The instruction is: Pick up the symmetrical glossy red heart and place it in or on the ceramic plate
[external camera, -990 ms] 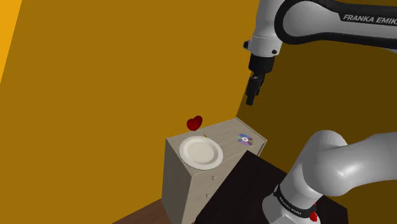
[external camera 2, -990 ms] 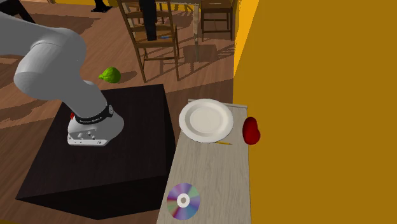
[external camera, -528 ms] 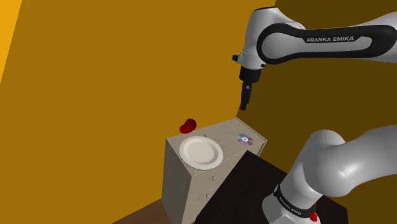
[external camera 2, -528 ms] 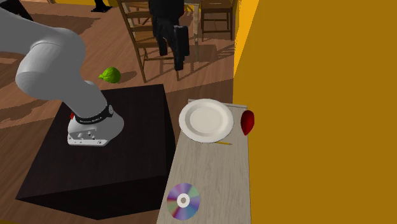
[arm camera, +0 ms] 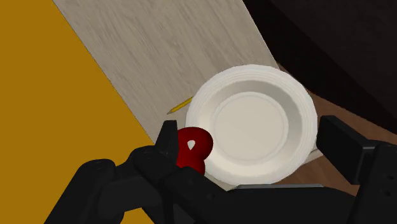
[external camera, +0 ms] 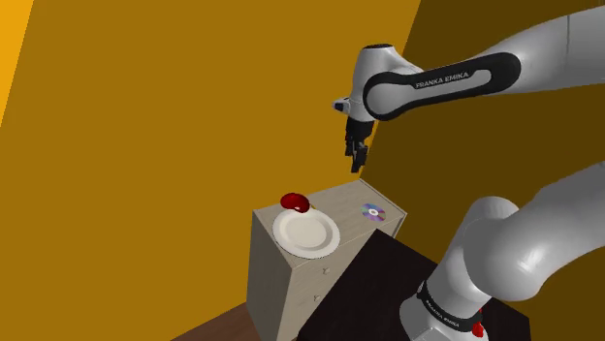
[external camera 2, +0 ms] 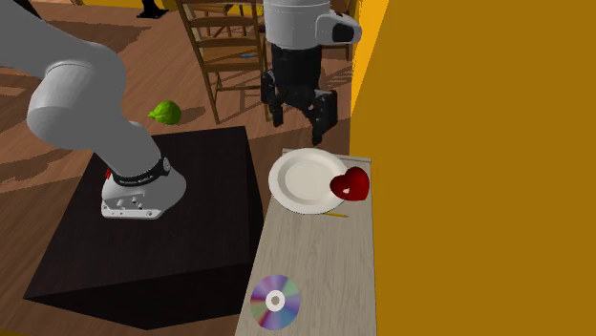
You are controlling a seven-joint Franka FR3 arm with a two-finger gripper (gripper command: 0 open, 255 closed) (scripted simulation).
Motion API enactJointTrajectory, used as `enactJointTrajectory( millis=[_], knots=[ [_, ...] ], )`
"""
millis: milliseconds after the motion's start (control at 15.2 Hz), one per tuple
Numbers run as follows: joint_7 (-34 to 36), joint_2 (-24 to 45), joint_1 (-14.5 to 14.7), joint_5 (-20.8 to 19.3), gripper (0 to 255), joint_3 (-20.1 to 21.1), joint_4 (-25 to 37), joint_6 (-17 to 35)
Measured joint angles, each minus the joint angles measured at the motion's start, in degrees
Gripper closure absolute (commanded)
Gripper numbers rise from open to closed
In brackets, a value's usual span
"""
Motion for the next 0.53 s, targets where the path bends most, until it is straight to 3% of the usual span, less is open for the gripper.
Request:
enactJointTrajectory(
  millis=[264,528],
  knots=[
    [-10.11,8.77,2.07,0.15,0,-3.98,1.61,8.54],
    [-21.01,17.93,4.32,2.90,0,-6.72,5.20,15.27]
  ],
)
